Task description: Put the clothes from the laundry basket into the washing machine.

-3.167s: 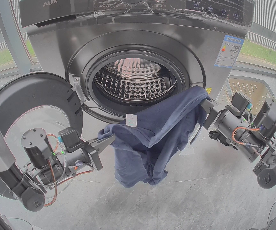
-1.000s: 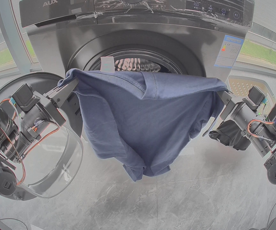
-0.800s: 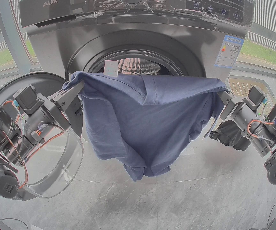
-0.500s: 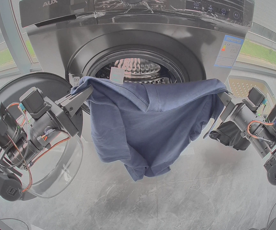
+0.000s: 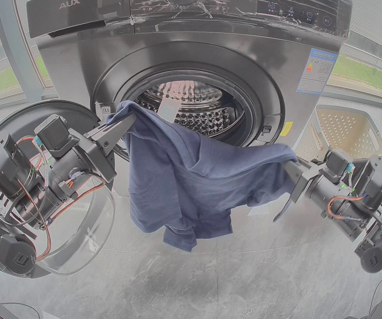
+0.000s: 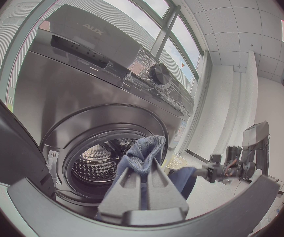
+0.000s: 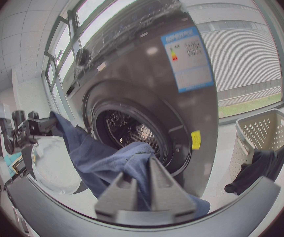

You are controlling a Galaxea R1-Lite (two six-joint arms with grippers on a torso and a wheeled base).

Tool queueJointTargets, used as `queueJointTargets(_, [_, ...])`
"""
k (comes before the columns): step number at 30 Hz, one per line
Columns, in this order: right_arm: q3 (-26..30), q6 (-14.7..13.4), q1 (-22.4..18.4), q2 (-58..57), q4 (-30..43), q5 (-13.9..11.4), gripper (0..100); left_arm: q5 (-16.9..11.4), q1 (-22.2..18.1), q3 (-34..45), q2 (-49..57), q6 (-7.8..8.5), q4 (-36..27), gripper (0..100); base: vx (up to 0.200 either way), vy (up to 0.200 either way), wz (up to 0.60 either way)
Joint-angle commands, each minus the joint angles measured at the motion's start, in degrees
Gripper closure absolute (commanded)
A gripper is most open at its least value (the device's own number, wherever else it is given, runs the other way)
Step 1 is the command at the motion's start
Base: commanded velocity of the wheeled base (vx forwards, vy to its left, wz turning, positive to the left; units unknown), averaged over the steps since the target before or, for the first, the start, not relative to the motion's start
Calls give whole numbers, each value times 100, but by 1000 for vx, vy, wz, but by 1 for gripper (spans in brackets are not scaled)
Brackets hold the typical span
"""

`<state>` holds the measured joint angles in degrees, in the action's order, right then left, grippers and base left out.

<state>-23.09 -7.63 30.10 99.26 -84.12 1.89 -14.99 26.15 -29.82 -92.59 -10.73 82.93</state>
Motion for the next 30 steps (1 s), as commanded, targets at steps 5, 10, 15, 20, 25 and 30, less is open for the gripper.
queueJointTargets(5, [753,95,690,1166,-158,48,0,348,162,-402,-189,-8,-14,100,0,0,0])
queueJointTargets(10, [824,148,849,1641,-167,-22,0,374,321,-411,-154,-17,-14,100,0,0,0])
queueJointTargets(15, [331,192,998,1992,-281,-119,0,374,479,-384,-137,-8,4,100,0,0,0])
queueJointTargets(20, [-495,201,1121,2326,-290,-119,0,374,707,-367,-128,-8,39,100,0,0,0])
queueJointTargets(25, [-1312,201,1288,2634,-281,-119,0,383,813,-428,-128,-8,100,100,0,0,0])
queueJointTargets(30, [-1716,236,1402,2889,-307,-250,0,392,769,-516,-128,-8,144,100,0,0,0])
